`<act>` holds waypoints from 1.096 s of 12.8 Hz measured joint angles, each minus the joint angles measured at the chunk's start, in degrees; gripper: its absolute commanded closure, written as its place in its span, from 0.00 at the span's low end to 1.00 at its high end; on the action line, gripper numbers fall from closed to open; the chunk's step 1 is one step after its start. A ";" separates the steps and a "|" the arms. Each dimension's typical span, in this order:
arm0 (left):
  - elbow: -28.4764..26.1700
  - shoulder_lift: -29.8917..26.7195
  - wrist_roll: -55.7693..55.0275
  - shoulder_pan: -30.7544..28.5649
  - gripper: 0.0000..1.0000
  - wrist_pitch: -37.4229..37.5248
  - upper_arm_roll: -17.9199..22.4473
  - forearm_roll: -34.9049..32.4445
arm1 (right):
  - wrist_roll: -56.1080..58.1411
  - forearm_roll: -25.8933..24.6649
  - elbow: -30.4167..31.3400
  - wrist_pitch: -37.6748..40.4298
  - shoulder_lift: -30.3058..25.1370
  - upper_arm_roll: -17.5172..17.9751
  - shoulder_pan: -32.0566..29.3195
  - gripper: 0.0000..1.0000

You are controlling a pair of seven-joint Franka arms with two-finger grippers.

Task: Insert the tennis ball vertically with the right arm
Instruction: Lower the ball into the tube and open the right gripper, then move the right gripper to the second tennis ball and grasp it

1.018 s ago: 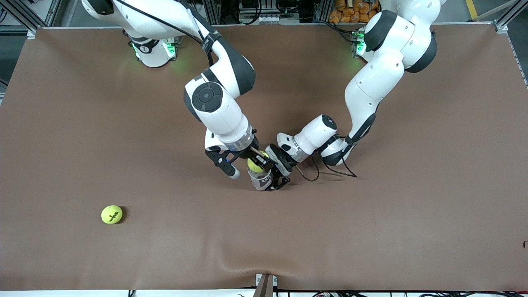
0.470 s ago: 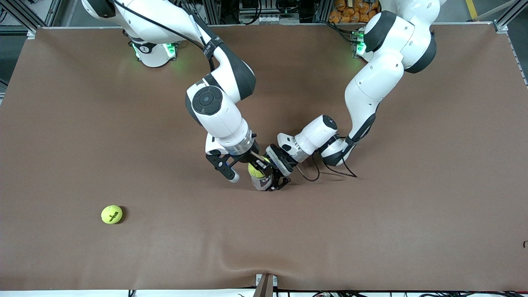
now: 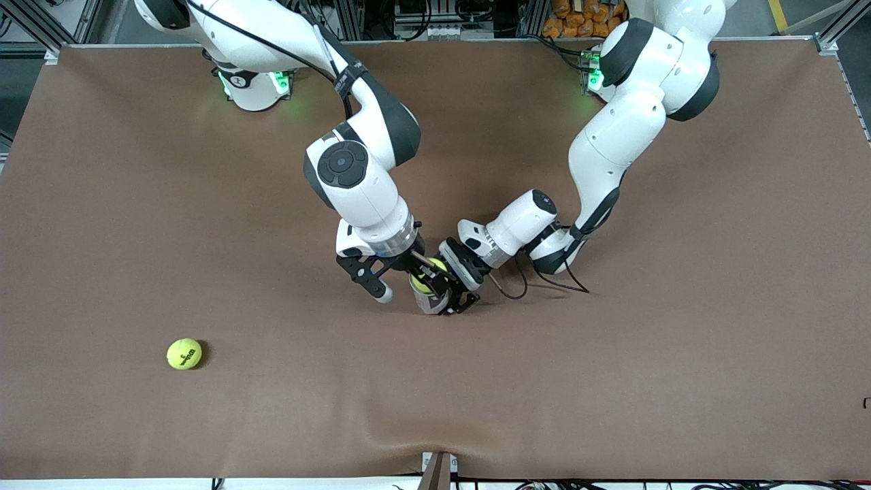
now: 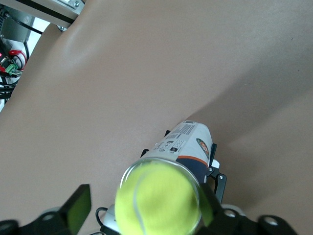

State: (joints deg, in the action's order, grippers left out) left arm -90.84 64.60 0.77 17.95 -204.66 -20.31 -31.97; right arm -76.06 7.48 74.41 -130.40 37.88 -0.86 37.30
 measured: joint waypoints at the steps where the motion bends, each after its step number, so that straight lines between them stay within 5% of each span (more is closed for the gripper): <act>1: 0.01 0.00 0.00 0.00 0.17 0.00 0.00 0.00 | 0.00 -0.02 -0.02 0.21 0.00 0.00 0.02 0.00; 7: 0.21 0.00 0.00 -0.23 0.16 -0.03 0.28 0.00 | 1.03 -0.28 -1.67 3.81 -0.38 -1.23 -1.32 0.00; 14: 0.24 0.01 0.00 -0.23 0.16 -0.03 0.32 0.00 | 33.50 -0.51 -1.79 15.51 -3.06 -1.86 -15.77 0.00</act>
State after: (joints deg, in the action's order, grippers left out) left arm -90.61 64.60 0.77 17.72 -204.70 -19.99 -31.97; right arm -42.57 6.96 72.62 -114.89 34.82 -2.72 21.53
